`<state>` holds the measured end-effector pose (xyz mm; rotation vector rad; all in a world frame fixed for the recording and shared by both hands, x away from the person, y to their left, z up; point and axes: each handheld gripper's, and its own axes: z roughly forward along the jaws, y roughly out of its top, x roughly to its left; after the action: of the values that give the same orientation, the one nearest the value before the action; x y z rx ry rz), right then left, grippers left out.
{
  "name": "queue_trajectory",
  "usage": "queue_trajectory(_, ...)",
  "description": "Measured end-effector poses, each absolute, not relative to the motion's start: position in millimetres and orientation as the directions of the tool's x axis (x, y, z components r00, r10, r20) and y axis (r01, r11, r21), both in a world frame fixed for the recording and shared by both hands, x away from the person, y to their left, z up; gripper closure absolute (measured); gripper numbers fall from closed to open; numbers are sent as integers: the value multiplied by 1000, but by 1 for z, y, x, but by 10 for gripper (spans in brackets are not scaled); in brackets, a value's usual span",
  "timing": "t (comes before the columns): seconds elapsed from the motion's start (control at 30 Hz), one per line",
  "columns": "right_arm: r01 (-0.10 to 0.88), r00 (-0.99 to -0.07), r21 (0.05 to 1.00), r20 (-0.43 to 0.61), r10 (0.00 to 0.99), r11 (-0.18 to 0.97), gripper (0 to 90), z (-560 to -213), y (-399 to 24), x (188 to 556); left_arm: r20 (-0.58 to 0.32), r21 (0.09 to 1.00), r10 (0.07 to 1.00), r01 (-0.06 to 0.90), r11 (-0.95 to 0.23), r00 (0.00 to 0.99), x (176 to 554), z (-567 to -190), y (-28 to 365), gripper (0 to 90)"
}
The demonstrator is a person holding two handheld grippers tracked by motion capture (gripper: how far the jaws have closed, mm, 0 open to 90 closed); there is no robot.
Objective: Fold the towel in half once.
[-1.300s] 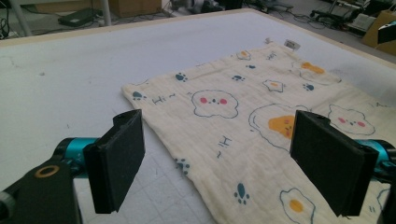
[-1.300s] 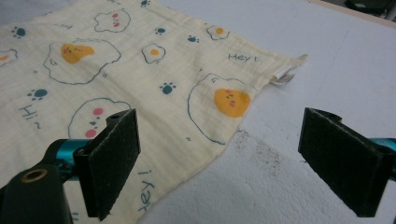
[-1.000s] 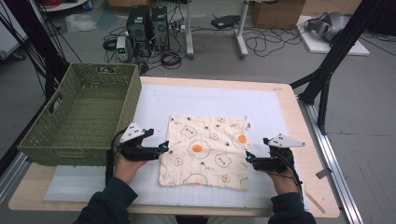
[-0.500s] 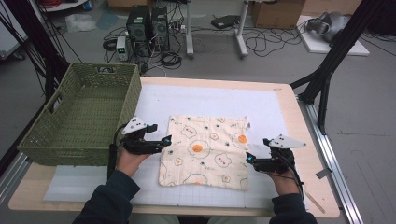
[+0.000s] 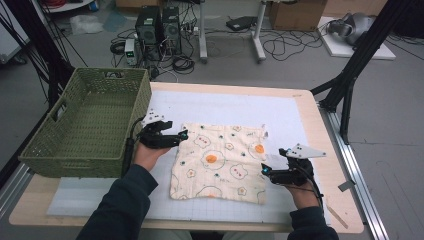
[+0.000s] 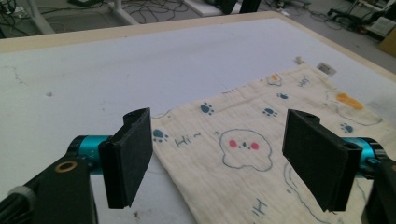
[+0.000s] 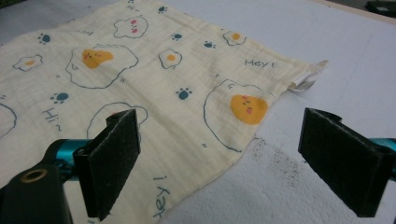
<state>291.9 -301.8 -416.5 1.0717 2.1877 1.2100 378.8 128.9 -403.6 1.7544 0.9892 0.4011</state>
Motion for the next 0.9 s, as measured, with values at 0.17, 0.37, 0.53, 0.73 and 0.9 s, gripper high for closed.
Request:
queue_trajectory(0.17,430,-617,843,14,787,323,120,-418,-302,293,-190,873,791,469,-136,581,403,-409,124,289)
queue_trajectory(0.37,432,-615,845,20,788,316,120,-418,-304,293,-176,852,823,502,-147,540,418,-424,119,301)
queue_trajectory(0.53,437,-615,841,23,788,317,120,-419,-303,293,-142,830,849,529,-178,508,432,-435,109,311)
queue_trajectory(0.73,441,-612,842,29,790,311,120,-419,-305,294,-85,800,844,541,-259,530,442,-437,100,335)
queue_trajectory(0.9,445,-612,839,30,790,313,120,-420,-305,293,-69,783,852,557,-276,520,447,-440,100,349)
